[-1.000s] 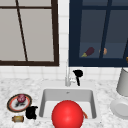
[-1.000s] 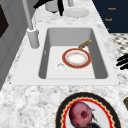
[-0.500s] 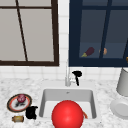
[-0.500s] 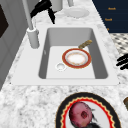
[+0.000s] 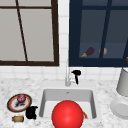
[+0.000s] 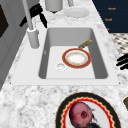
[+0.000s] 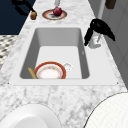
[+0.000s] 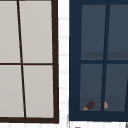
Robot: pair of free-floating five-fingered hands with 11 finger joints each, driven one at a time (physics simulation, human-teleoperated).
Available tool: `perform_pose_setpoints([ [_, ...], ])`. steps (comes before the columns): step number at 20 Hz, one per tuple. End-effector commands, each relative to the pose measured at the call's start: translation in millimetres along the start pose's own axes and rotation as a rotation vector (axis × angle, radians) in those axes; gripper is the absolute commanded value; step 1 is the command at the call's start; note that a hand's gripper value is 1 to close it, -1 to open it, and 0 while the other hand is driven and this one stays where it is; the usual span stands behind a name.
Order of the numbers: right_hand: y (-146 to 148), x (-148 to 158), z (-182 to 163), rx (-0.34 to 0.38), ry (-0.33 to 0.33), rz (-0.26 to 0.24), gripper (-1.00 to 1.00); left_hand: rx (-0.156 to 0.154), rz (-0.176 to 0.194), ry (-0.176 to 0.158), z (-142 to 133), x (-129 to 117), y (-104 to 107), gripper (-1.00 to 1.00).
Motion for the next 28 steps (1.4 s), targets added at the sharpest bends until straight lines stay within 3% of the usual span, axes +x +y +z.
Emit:
perform_pose_setpoints([
  [1,-3,-8,-23,0.054,-0.022,-0.004,-1.00,0.000,0.000,0.000,0,0,0,0.00],
  [3,6,-16,-27,0.053,-0.035,-0.016,-1.00,0.000,0.000,0.000,0,0,0,0.00],
  [4,10,-21,-29,0.055,-0.051,-0.037,1.00,0.000,0.000,0.000,0,0,0,0.00],
  [7,12,-30,-32,0.021,-0.080,-0.081,1.00,0.000,0.000,0.000,0,0,0,0.00],
  [8,10,-31,-31,0.048,-0.086,-0.079,1.00,0.000,0.000,0.000,0,0,0,0.00],
  [13,3,-30,-34,0.176,-0.134,0.015,1.00,0.000,0.000,0.000,0,0,0,0.00],
  [23,14,-41,-32,0.111,-0.149,-0.054,1.00,0.000,0.000,0.000,0,0,0,0.00],
  [28,14,-42,-32,0.077,-0.161,-0.062,1.00,0.000,0.000,0.000,0,0,0,0.00],
])
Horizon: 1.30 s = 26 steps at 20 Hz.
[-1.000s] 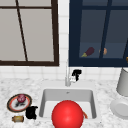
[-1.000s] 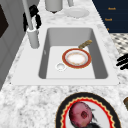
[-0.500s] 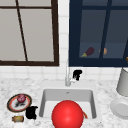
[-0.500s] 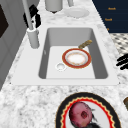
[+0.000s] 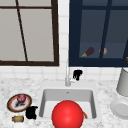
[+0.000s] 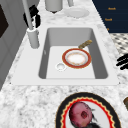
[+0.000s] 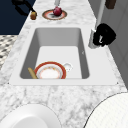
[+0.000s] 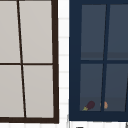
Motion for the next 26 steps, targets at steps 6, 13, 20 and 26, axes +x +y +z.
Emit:
perform_pose_setpoints([
  [6,24,-13,5,-0.043,-0.022,-0.092,1.00,0.000,0.000,0.000,0,0,0,0.00],
  [13,2,-4,-5,-0.045,-0.005,-0.038,1.00,0.000,0.000,0.000,0,0,0,0.00],
  [20,-1,-7,3,-0.042,-0.024,-0.004,-1.00,0.000,0.000,0.000,0,0,0,0.00],
  [26,-29,-15,40,-0.067,-0.025,0.013,-1.00,0.000,0.000,0.000,0,0,0,0.00],
])
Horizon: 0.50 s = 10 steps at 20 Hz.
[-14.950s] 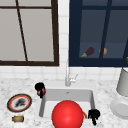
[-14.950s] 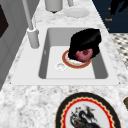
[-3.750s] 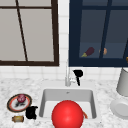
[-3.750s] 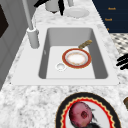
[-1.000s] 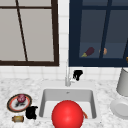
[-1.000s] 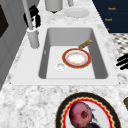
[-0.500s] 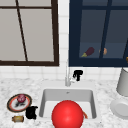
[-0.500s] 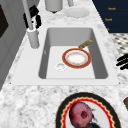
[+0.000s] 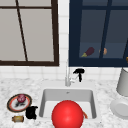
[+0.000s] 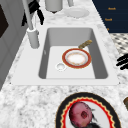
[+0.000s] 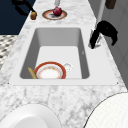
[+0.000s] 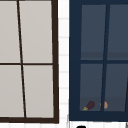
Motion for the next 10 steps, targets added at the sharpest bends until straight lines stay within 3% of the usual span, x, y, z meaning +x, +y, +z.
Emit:
perform_pose_setpoints([
  [1,-17,-6,21,-0.024,0.000,0.010,-1.00,0.000,0.000,0.000,0,0,0,0.00],
  [7,-11,-13,59,-0.044,0.000,-0.022,-1.00,0.000,0.000,0.000,0,0,0,0.00],
  [10,-6,-13,72,-0.086,0.024,0.000,-1.00,0.000,0.000,0.000,0,0,0,0.00],
])
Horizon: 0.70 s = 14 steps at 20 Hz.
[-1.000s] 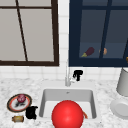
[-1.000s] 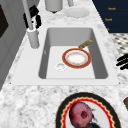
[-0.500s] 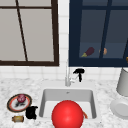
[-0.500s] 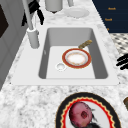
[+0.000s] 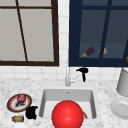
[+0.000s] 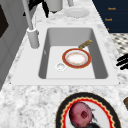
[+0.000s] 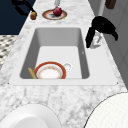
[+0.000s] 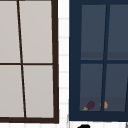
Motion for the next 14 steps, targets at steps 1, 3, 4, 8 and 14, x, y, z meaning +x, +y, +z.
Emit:
perform_pose_setpoints([
  [1,9,1,21,-0.029,0.031,-0.015,-1.00,0.000,0.000,0.000,0,0,0,0.00],
  [3,12,2,33,-0.036,0.044,-0.013,-1.00,0.000,0.000,0.000,0,0,0,0.00],
  [4,14,3,39,-0.039,0.050,-0.011,-1.00,0.000,0.000,0.000,0,0,0,0.00],
  [8,24,5,64,-0.037,0.069,-0.009,-1.00,0.000,0.000,0.000,0,0,0,0.00],
  [14,28,7,70,-0.013,0.054,0.009,-1.00,0.000,0.000,0.000,0,0,0,0.00],
])
